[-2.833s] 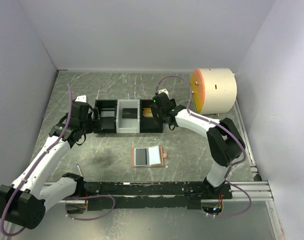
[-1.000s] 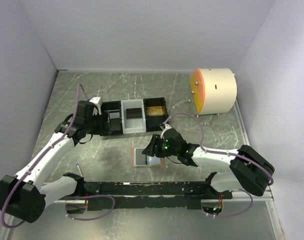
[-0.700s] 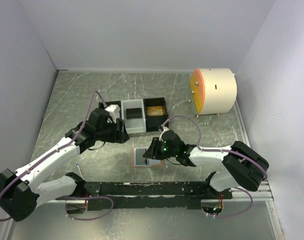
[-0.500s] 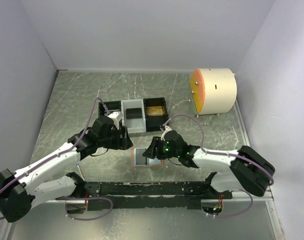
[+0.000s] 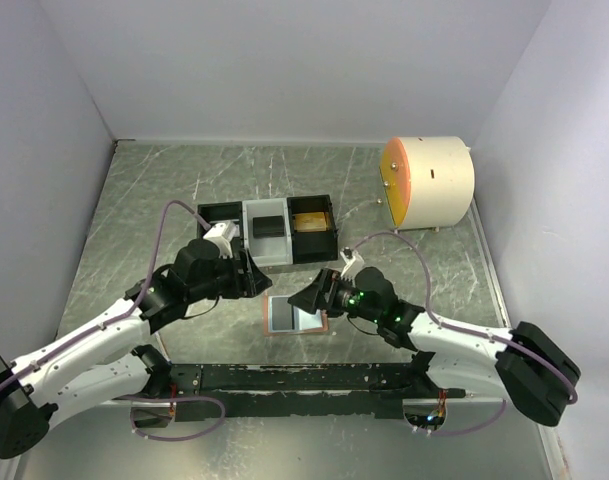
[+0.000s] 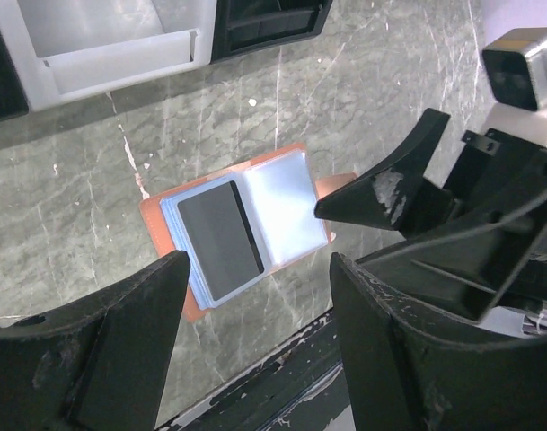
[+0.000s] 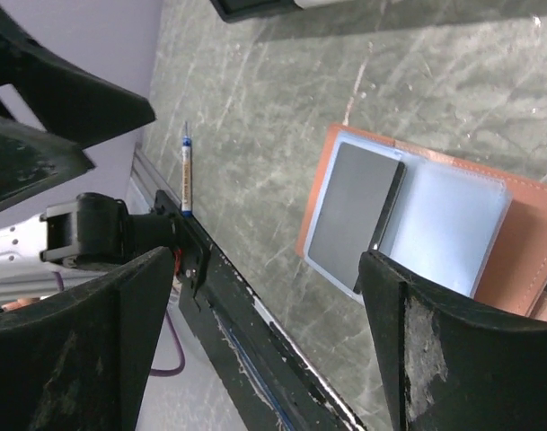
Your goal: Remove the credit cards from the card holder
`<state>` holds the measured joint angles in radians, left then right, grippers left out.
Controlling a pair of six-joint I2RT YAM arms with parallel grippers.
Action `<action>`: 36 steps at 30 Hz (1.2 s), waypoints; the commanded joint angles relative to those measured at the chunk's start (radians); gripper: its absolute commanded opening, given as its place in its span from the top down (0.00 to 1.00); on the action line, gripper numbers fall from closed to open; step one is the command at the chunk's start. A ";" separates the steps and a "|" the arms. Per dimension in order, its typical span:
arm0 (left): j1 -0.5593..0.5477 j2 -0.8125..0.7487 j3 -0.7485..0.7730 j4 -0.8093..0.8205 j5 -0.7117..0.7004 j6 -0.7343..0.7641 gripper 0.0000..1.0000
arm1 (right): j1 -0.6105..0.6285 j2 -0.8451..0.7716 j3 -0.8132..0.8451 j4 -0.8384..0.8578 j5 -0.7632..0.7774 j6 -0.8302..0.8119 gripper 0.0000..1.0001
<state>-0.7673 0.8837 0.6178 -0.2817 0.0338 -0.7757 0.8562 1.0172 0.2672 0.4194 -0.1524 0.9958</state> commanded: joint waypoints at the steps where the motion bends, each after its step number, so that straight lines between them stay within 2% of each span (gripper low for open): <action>1: -0.012 0.020 -0.011 0.047 -0.012 -0.032 0.25 | -0.007 0.114 0.039 0.033 -0.073 0.050 0.18; 5: -0.017 0.028 -0.032 0.051 -0.021 -0.058 0.25 | -0.005 0.222 0.050 0.086 -0.128 0.071 0.33; 8: -0.023 0.054 -0.050 0.056 -0.011 -0.076 0.26 | -0.003 0.277 0.091 0.018 -0.112 0.052 0.42; 12: -0.035 0.104 -0.071 0.093 0.015 -0.086 0.30 | -0.002 0.296 0.121 -0.053 -0.065 0.033 0.48; 18: -0.076 0.198 -0.062 0.142 0.012 -0.103 0.35 | -0.004 0.338 0.162 -0.136 -0.037 0.017 0.53; 24: -0.115 0.276 -0.048 0.177 -0.001 -0.122 0.38 | -0.004 0.374 0.175 -0.137 -0.032 0.009 0.54; 31: -0.139 0.332 -0.042 0.159 -0.049 -0.148 0.52 | -0.013 0.430 0.188 -0.114 -0.065 0.014 0.59; 36: -0.143 0.369 -0.043 0.185 -0.069 -0.165 0.58 | -0.014 0.433 0.197 -0.125 -0.039 0.013 0.62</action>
<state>-0.9005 1.2293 0.5495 -0.1448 0.0101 -0.9161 0.8482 1.4433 0.4397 0.3012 -0.2138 1.0157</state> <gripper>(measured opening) 0.447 0.390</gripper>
